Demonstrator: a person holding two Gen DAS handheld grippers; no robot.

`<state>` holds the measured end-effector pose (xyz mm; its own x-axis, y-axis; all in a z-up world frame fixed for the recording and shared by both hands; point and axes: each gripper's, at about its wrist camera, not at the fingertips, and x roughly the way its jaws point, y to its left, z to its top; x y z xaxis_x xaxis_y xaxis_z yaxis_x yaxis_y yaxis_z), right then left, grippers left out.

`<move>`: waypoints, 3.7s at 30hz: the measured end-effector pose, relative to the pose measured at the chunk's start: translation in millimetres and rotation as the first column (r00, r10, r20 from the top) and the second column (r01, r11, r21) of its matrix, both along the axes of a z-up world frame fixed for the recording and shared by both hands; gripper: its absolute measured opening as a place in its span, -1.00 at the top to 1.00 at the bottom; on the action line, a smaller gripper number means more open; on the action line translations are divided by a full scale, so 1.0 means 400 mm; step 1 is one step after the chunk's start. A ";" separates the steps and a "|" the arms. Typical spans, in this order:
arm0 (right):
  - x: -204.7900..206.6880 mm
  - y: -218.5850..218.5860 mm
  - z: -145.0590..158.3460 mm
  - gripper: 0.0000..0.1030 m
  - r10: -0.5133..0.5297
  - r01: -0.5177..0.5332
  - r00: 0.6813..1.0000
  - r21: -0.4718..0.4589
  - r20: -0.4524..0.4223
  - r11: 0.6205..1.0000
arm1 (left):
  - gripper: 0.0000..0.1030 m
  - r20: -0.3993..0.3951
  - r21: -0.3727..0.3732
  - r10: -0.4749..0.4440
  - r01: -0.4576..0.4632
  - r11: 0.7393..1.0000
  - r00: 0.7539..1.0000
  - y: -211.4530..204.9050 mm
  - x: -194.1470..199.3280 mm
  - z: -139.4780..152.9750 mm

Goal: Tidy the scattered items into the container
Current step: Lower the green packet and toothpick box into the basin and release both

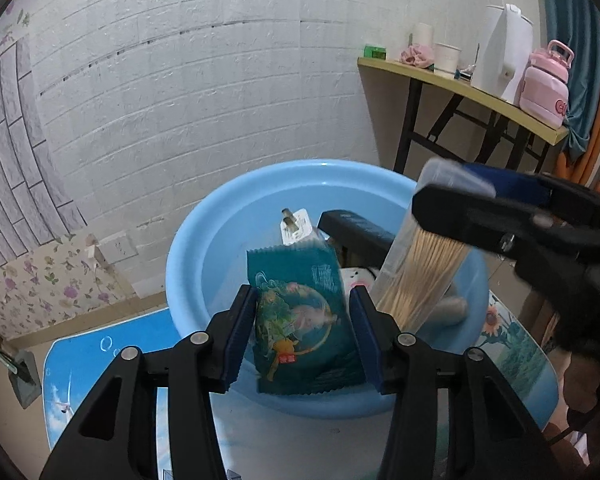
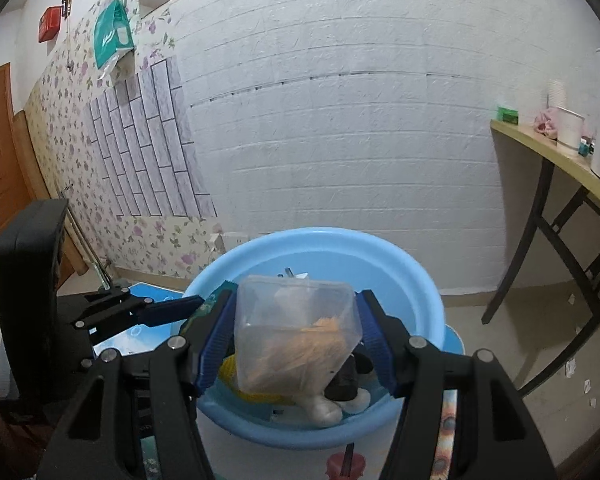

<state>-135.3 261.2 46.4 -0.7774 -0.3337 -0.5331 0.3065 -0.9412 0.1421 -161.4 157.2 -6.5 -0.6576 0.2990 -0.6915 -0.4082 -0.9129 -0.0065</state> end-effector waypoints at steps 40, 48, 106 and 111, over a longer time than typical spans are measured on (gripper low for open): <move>-0.002 0.019 -0.089 -0.50 -0.069 0.076 0.993 -0.062 0.096 0.995 | -0.34 -0.009 0.003 0.055 -0.055 0.998 0.998 -0.044 0.062 0.005; 0.030 0.025 -0.107 -0.50 -0.051 0.059 0.994 -0.081 0.101 0.995 | -0.34 -0.011 -0.004 0.059 -0.059 0.998 0.998 -0.045 0.074 0.007; -0.002 0.032 -0.044 -0.35 -0.032 0.034 0.999 -0.024 0.044 0.999 | -0.66 -0.091 0.039 0.042 -0.039 0.998 0.995 -0.056 0.056 0.057; 0.045 0.030 -0.017 -0.35 -0.037 0.038 0.999 -0.027 0.028 0.999 | -0.78 -0.123 0.054 0.047 -0.041 0.998 0.991 -0.080 0.104 0.098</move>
